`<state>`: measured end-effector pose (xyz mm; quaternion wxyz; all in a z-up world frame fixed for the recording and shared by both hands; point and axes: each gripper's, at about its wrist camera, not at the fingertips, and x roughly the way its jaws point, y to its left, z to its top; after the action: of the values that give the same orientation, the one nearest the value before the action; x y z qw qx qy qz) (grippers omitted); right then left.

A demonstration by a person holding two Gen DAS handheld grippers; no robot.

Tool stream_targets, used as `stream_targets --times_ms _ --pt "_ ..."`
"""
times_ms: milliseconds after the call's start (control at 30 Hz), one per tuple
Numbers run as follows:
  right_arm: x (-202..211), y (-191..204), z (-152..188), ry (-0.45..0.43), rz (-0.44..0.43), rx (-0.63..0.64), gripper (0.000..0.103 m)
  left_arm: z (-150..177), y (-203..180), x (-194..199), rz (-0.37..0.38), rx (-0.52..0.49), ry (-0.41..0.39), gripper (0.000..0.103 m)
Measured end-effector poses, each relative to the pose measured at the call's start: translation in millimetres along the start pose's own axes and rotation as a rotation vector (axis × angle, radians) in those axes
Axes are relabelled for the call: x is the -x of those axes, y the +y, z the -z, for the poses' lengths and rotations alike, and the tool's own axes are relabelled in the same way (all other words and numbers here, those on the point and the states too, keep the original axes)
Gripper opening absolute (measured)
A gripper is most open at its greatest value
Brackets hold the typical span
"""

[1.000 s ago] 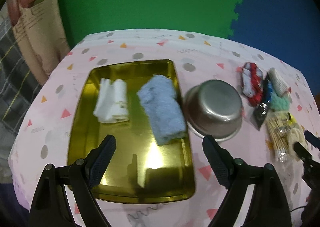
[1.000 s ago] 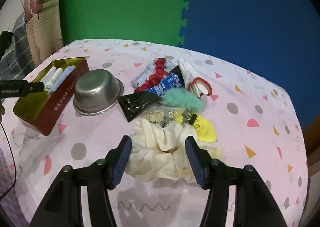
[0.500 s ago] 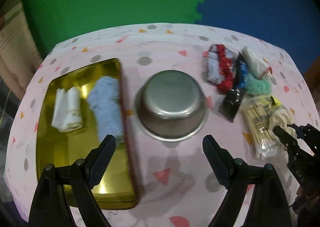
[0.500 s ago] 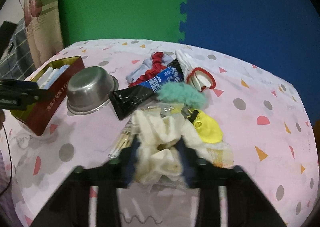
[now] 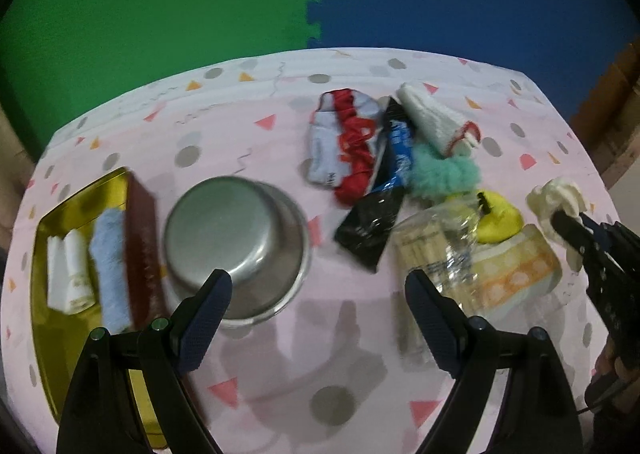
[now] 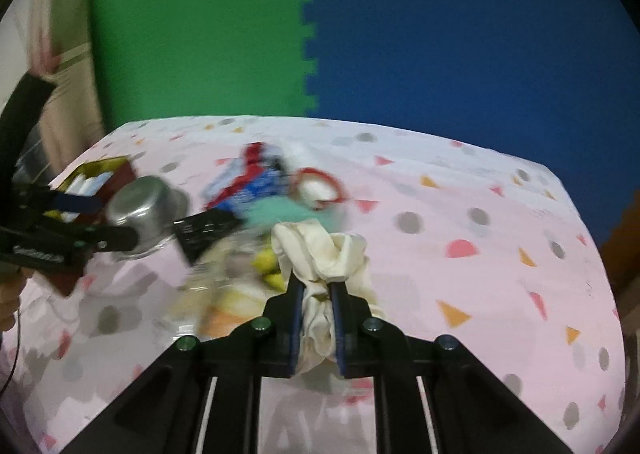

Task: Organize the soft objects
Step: 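Grasp the black-and-blue tube packet with the left tool and lift it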

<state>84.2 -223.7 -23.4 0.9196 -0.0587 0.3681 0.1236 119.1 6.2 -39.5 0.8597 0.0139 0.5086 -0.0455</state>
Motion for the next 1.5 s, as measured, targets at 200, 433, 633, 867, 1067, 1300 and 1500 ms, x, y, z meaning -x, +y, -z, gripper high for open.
stream_targets --times_ms 200,433,633,867,1067,1300,1500 --pt "-21 -46 14 0.035 0.136 -0.063 0.013 -19 -18 -15 0.01 -0.038 0.016 0.086" --pt "-53 -55 32 0.12 0.111 -0.091 0.013 -38 -34 -37 0.048 -0.086 0.042 0.085" --pt "-54 -54 34 0.13 0.084 -0.095 0.013 -49 -35 -65 0.03 -0.069 0.098 0.076" --pt "-57 -59 33 0.13 0.061 -0.116 0.013 -49 -35 -84 0.053 -0.031 0.157 0.044" --pt "-57 -61 33 0.129 0.046 -0.129 0.013 -29 -44 -70 0.044 -0.087 0.155 0.035" --pt "-57 -61 33 0.129 0.047 -0.128 0.014 -13 -38 -51 0.068 -0.083 0.144 0.03" --pt "-58 -60 34 0.129 0.048 -0.127 0.014 -9 -36 -33 0.088 -0.065 0.119 0.028"
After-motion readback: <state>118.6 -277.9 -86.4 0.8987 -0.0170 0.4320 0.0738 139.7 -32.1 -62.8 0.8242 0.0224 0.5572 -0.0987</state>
